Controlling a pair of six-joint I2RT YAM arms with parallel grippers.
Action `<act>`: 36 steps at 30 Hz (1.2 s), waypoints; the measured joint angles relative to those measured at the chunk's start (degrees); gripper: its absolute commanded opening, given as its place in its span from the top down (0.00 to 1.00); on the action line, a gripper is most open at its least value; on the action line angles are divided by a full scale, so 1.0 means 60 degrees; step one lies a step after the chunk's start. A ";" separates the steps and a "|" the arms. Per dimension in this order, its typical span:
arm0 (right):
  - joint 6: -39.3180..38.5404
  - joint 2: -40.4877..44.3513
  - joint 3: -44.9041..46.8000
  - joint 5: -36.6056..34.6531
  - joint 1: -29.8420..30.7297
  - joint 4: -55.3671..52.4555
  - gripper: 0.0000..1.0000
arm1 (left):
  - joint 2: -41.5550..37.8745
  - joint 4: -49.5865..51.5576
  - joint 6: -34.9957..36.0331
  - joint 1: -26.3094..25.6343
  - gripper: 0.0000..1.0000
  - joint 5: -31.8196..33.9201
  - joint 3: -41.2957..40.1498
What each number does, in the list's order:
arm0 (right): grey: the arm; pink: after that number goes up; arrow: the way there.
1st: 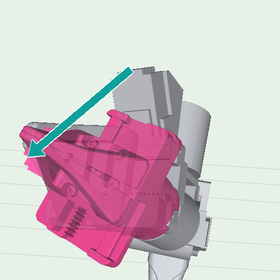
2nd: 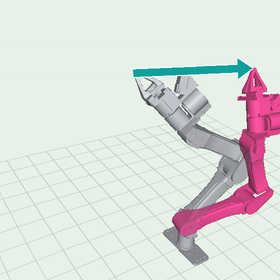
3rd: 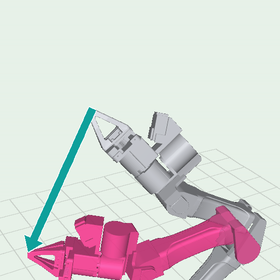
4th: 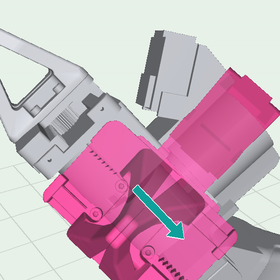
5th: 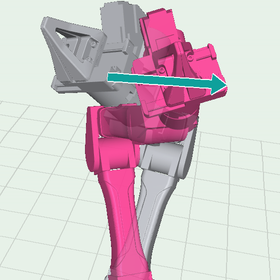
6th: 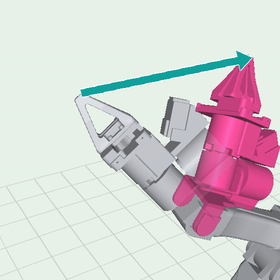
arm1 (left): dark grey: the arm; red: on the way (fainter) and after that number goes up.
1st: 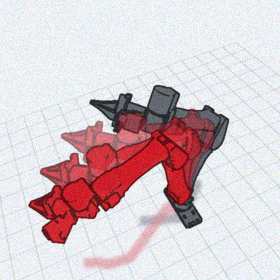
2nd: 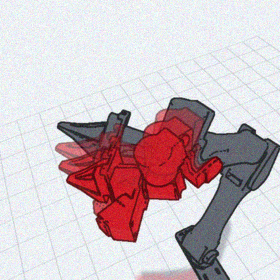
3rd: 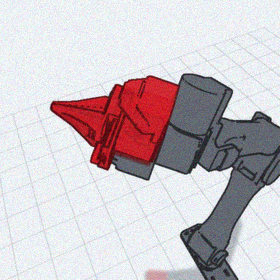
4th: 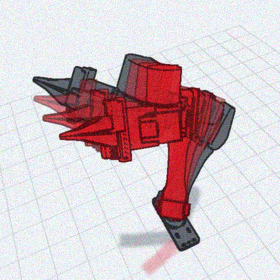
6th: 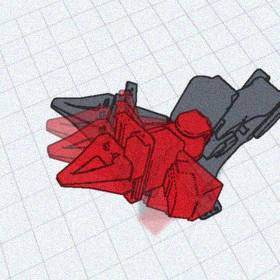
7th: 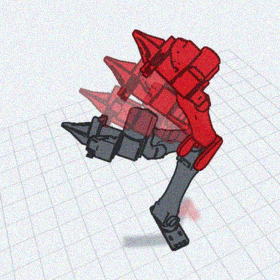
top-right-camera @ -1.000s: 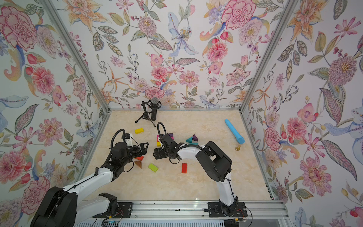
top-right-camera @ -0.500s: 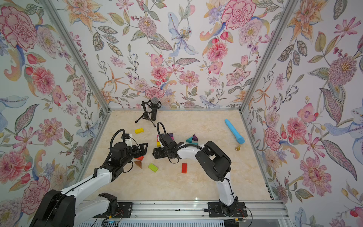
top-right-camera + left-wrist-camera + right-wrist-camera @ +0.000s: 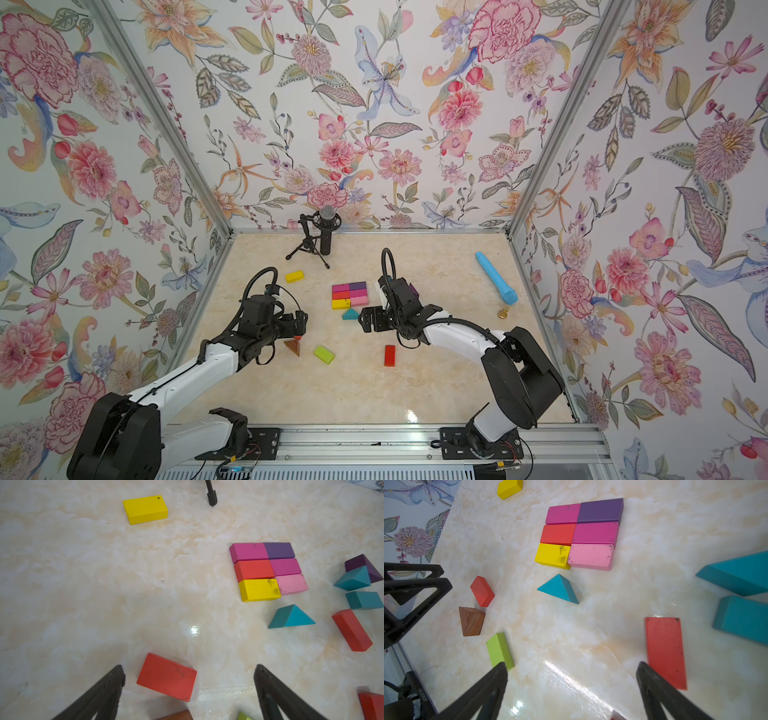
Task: Assemble a piece of candy with building blocks
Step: Assemble the building block at the center of the board, then adjust the building block at the center of the board.
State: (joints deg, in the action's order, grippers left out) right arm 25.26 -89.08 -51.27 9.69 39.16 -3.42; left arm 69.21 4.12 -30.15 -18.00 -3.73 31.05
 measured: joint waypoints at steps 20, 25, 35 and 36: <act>-0.0718 -0.0634 0.0707 0.1126 -0.0200 0.1038 0.00 | 0.0987 0.1235 -0.0714 -0.0933 0.26 0.0455 -0.0058; -0.0725 -0.0634 0.0736 0.1337 -0.0204 0.1337 0.00 | 0.0521 0.1628 -0.0907 -0.0933 0.41 0.0506 -0.0069; -0.0769 -0.0361 0.1075 0.1362 -0.0284 0.1534 0.00 | 0.0681 0.1599 -0.0940 -0.1031 0.61 0.0517 -0.0131; -0.0783 -0.0346 0.1093 0.1359 -0.0335 0.1545 0.00 | 0.0681 0.1596 -0.0936 -0.1031 0.63 0.0521 -0.0127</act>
State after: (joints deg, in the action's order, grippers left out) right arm 20.56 -91.15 -44.71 17.85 37.15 5.85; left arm 73.30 13.69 -35.77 -24.18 -0.60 30.28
